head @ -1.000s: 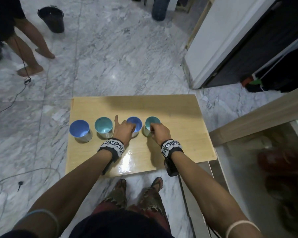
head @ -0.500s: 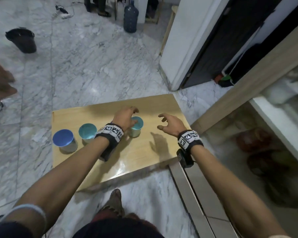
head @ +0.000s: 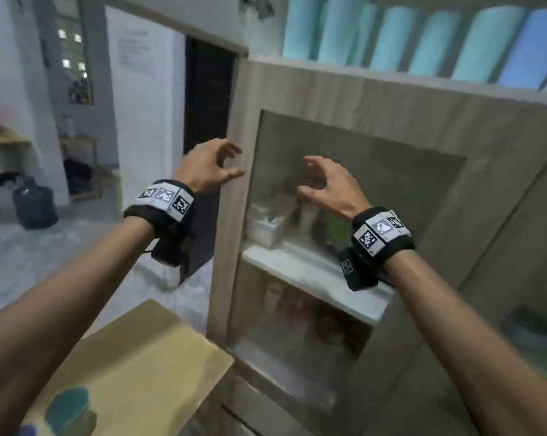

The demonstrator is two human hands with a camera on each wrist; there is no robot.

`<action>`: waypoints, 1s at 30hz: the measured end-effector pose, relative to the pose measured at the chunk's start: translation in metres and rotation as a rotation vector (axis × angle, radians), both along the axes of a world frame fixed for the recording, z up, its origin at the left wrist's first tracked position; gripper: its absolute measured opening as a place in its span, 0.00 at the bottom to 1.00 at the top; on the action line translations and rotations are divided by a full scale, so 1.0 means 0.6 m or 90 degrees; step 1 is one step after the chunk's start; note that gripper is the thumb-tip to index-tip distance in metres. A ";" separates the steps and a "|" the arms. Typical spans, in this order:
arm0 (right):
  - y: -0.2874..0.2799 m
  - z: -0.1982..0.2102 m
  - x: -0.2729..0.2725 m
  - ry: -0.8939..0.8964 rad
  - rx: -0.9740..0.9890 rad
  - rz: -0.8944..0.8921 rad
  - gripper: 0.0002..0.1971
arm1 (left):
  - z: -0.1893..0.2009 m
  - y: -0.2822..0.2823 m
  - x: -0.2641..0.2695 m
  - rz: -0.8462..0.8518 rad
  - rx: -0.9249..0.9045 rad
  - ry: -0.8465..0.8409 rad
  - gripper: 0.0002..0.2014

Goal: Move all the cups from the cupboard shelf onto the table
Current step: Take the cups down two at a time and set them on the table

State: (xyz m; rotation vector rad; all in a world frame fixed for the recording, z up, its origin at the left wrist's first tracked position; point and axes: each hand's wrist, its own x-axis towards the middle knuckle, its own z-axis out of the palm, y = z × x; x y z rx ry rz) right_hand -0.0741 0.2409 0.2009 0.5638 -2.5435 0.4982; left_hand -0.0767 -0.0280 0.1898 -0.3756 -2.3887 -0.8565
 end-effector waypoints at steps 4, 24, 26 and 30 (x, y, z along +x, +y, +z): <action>0.083 0.142 0.022 0.097 -0.025 -0.030 0.33 | 0.174 0.092 -0.027 -0.044 -0.050 0.120 0.21; -0.033 0.463 -0.183 0.256 0.014 -0.161 0.41 | 0.480 0.131 -0.287 -0.004 -0.139 0.258 0.32; -0.051 0.471 -0.209 0.239 0.018 -0.176 0.44 | 0.483 0.126 -0.307 -0.002 -0.166 0.241 0.33; -0.069 0.461 -0.244 0.214 0.035 -0.203 0.43 | 0.483 0.120 -0.331 -0.008 -0.158 0.253 0.25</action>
